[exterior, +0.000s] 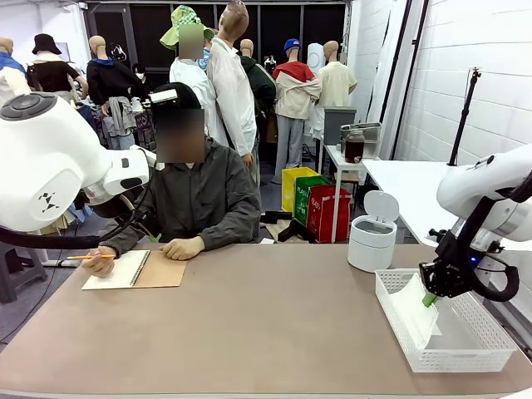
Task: Sort the paper based on its condition.
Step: If a person hands you a paper, place it in the Organizing basket , and if it's crumpled, put it in the Trash can.
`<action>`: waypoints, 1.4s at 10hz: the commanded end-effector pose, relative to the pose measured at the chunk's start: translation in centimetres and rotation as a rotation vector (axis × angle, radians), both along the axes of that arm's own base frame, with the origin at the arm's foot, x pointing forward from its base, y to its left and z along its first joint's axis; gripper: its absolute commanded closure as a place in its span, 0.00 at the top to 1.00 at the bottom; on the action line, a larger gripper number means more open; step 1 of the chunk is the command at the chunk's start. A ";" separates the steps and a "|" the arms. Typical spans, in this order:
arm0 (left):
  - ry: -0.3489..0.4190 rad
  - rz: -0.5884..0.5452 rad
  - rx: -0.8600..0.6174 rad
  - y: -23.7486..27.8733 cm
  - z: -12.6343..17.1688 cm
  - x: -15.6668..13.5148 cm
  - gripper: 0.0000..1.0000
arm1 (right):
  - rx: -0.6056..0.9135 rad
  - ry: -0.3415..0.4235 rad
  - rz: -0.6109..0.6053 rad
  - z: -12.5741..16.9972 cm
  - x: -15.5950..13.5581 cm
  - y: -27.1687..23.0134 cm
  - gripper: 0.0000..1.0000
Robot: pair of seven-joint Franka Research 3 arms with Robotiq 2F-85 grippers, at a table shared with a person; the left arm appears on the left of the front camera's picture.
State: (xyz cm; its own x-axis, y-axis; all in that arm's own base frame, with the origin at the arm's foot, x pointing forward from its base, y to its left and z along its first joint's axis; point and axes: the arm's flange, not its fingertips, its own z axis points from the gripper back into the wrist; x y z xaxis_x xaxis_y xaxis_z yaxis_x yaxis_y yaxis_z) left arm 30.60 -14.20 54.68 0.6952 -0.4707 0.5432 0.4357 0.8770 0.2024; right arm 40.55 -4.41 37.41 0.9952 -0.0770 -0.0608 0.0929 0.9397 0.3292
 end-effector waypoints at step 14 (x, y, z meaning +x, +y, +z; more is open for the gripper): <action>0.000 -0.008 0.010 0.1 0.0 0.0 1.00 | -0.253 0.019 -0.280 5.8 0.7 0.9 1.00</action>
State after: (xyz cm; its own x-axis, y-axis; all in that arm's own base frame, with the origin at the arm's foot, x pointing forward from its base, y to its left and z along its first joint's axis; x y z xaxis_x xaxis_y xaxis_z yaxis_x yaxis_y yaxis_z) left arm 30.60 -14.20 54.68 0.6953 -0.4707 0.5432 0.4357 0.8771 0.2024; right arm 41.13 -3.98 43.07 0.9395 -0.3413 -0.0311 0.3426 0.9336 0.1049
